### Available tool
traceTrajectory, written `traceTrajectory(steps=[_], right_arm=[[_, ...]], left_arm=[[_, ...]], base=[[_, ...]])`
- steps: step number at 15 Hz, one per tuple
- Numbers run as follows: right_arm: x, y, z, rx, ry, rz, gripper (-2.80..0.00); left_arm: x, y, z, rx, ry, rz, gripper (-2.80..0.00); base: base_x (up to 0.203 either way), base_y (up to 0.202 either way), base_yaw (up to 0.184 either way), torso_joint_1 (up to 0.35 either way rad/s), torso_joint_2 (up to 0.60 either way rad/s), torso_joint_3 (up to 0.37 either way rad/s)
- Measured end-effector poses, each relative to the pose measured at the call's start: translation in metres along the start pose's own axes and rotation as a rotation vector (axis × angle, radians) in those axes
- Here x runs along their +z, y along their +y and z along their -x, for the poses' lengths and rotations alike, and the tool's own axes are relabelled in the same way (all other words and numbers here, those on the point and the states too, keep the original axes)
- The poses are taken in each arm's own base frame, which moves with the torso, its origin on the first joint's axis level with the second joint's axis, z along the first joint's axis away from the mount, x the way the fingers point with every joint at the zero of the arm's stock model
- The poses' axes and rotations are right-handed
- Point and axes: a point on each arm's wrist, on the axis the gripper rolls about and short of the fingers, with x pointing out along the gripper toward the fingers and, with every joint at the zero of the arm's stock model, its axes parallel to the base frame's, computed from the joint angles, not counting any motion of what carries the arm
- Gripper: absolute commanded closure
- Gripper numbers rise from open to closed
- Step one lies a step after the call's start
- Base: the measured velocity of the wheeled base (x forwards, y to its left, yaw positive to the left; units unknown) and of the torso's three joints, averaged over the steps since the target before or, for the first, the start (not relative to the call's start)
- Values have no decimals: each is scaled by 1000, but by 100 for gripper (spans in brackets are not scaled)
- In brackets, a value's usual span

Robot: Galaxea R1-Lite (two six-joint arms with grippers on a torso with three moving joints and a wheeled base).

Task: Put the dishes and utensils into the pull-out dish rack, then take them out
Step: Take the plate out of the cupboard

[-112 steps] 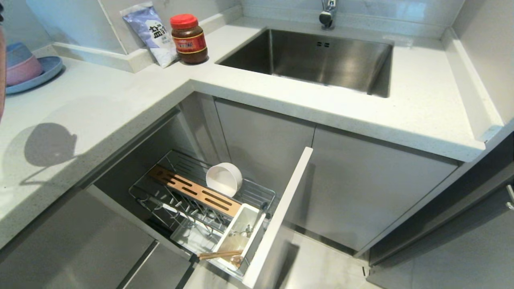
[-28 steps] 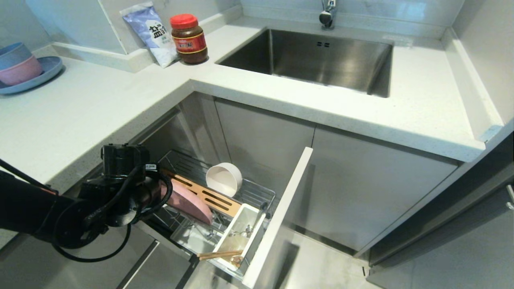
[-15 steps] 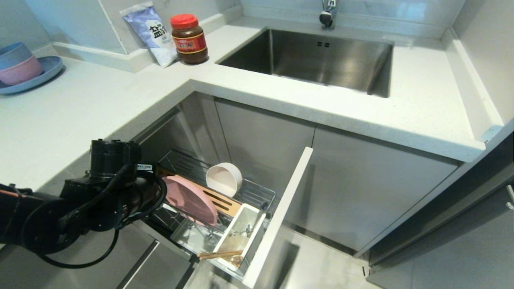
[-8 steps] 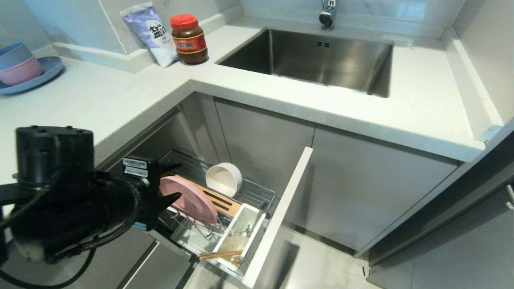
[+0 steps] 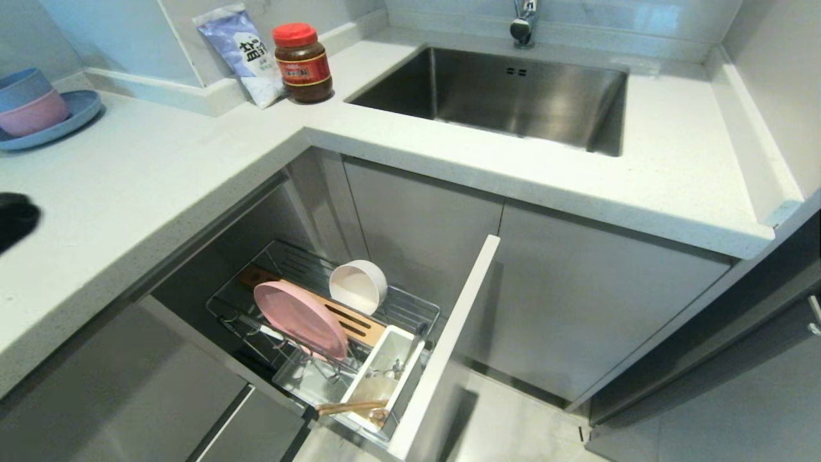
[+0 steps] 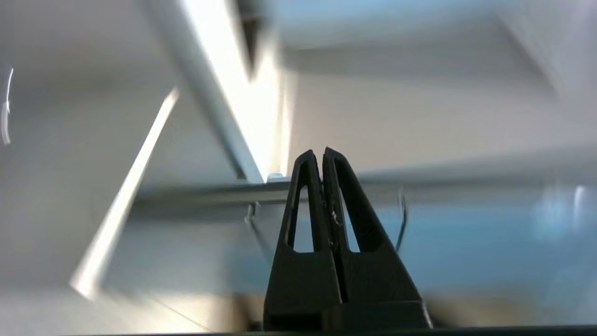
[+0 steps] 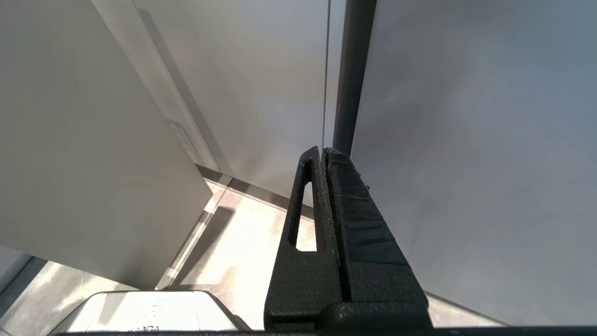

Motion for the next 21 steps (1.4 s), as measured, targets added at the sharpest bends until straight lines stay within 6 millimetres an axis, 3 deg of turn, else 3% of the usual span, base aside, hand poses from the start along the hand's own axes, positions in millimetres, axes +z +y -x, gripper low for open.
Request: traceTrajectory(steps=[3,5,7,10,16,19,21], right_arm=[[0,0,0,1,0,0,0],[0,0,0,0,0,0,0],[0,0,0,0,0,0,0],[0,0,0,0,0,0,0],[0,0,0,1,0,0,0],[0,0,0,0,0,0,0],[0,0,0,0,0,0,0]], left_arm=[[1,-23,54,-71,-131,-441,0],[-9,-27,83,17,-190,-693,0],[-22,-18,101,188,-217,-884,0],[-36,-5,108,382,-229,-967,0],[-62,17,113,470,-118,-1065,0],[-85,56,124,486,-73,-1101,0],[-90,88,120,533,-94,-1118,0]], base=[[0,0,0,0,0,0],[0,0,0,0,0,0],[0,0,0,0,0,0],[0,0,0,0,0,0],[0,0,0,0,0,0],[0,0,0,0,0,0],[0,0,0,0,0,0]])
